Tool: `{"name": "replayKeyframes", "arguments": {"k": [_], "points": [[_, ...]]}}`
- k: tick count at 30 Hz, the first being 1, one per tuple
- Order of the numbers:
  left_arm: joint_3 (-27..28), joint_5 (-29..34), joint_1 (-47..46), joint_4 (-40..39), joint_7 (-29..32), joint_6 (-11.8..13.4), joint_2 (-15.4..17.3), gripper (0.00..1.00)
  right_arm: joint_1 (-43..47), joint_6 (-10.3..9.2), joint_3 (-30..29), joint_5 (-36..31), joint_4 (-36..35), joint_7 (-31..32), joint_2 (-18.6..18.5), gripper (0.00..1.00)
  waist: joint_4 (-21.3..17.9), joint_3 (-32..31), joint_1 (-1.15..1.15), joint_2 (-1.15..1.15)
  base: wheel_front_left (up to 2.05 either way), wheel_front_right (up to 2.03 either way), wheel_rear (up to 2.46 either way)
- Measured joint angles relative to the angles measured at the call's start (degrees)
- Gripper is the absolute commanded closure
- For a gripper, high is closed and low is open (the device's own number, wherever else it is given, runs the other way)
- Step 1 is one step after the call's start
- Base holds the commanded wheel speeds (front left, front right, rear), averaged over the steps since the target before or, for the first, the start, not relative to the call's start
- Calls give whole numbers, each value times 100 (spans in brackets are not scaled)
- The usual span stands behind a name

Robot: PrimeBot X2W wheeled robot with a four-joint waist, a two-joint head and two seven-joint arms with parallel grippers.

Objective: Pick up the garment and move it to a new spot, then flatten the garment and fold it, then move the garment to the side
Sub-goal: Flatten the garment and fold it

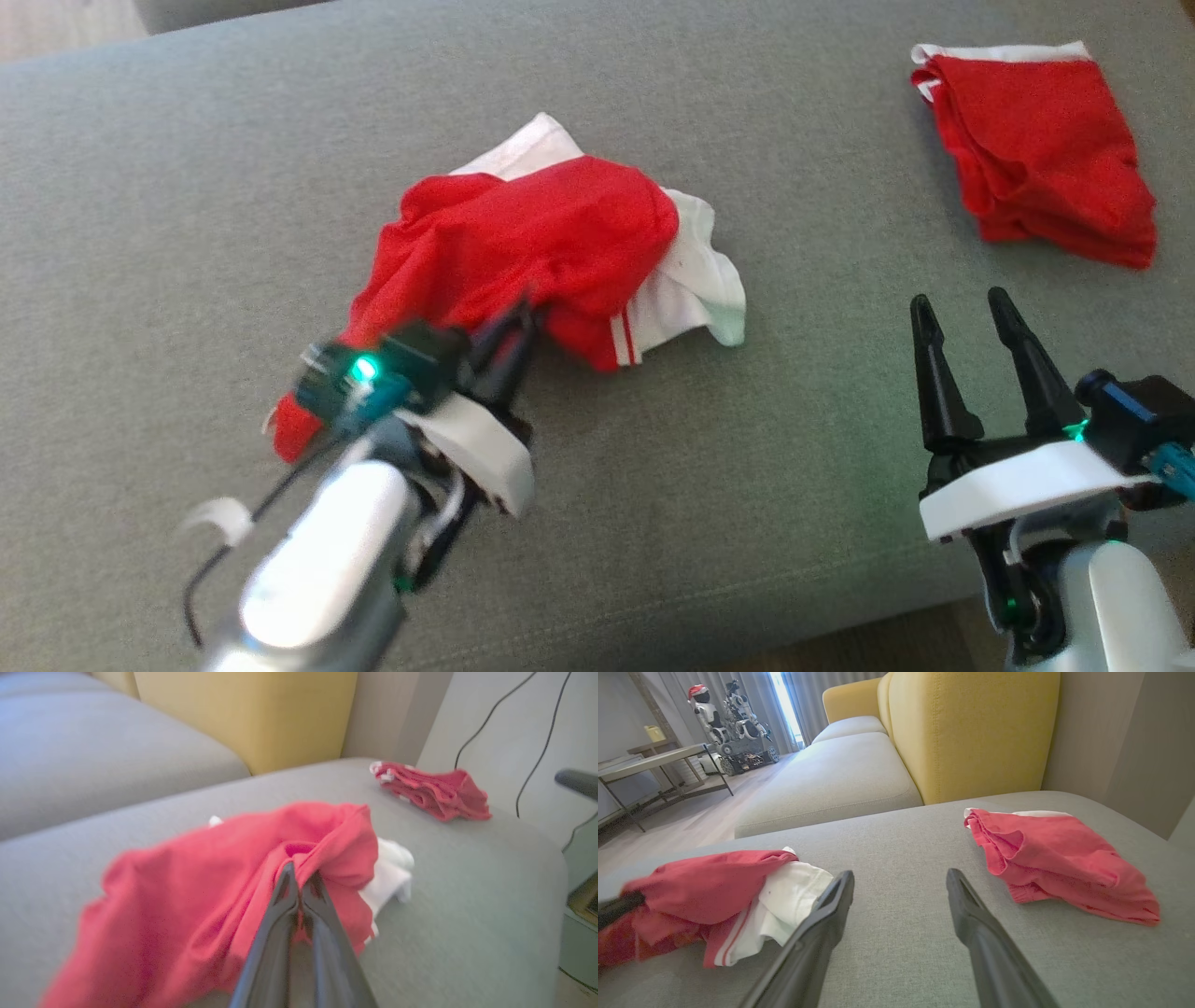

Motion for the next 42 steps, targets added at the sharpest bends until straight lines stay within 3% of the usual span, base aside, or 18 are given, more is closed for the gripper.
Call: {"name": "replayKeyframes", "arguments": {"k": [9, 18, 23, 27, 33, 34, 35, 42], "points": [[354, 570, -275, -1892, 647, 432, 939, 100, 47, 0, -1, 98, 67, 1, 0, 0, 297, -249, 0, 0, 0, 0, 0], [761, 765, -47, -2909, 1391, 733, 1797, 100, 71, 0, -20, 185, 112, -16, 0, 0, 416, -281, 0, 0, 0, 0, 0], [532, 508, 1050, -2789, 1525, 820, 1767, 100, 81, 0, -25, 201, 118, -18, 0, 0, 414, -240, 0, 0, 0, 0, 0], [285, 129, 1853, -2107, 1294, 878, 1430, 100, 87, 0, -77, 198, 114, -15, 0, 0, 459, -202, 0, 0, 0, 0, 0], [66, -177, 1924, -1068, 736, 631, 870, 100, 84, 0, -97, 131, 45, 77, 0, 0, 622, -176, 0, 0, 0, 0, 0], [29, -180, 1866, -902, 661, 586, 804, 66, 82, 0, -92, 131, 26, 81, 0, 0, 652, -178, 0, 0, 0, 0, 0], [13, -200, 1817, -781, 560, 568, 745, 0, 81, 0, -86, 131, 7, 133, 0, 0, 678, -180, 0, 0, 0, 0, 0], [115, -411, 1669, -624, -201, 488, 425, 0, 85, 0, -79, 89, -75, 248, 0, 0, 767, -315, 0, 0, 0, 0, 0]]}}
